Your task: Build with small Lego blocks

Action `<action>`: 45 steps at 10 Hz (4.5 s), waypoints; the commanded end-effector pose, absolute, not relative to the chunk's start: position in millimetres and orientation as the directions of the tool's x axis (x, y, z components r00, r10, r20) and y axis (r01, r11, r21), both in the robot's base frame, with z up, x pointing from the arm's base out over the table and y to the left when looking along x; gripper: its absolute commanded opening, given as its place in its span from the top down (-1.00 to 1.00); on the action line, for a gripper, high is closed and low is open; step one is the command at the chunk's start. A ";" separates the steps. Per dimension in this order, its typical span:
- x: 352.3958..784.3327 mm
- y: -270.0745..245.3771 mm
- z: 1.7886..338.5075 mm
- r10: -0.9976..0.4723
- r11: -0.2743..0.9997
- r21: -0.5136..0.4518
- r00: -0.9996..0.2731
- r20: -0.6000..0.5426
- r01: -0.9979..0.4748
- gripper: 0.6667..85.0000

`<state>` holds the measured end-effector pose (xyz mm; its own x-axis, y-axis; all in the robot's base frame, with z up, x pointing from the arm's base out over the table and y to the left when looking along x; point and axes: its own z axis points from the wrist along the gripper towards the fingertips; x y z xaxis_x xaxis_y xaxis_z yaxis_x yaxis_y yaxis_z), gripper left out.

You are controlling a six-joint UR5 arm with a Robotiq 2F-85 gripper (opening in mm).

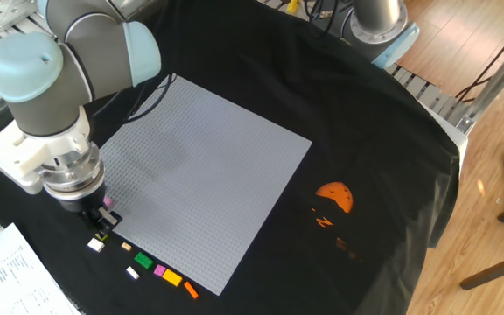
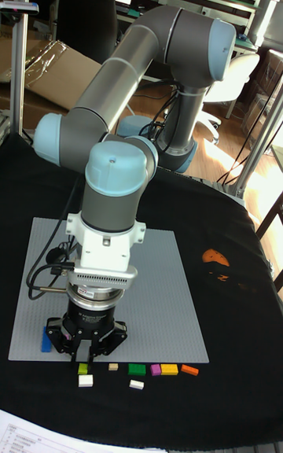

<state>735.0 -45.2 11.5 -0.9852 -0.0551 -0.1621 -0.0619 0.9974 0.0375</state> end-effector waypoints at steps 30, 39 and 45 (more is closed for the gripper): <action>692.0 -59.0 11.2 -0.085 0.994 0.047 -0.981 -0.175 -0.094 0.68; 680.5 -56.4 20.3 -0.101 0.992 0.057 -0.986 -0.135 -0.110 0.63; 684.8 -52.8 11.1 -0.111 0.990 0.071 -0.984 -0.141 -0.122 0.61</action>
<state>684.0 -54.2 10.9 -0.9835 -0.1162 -0.1389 -0.1253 0.9904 0.0591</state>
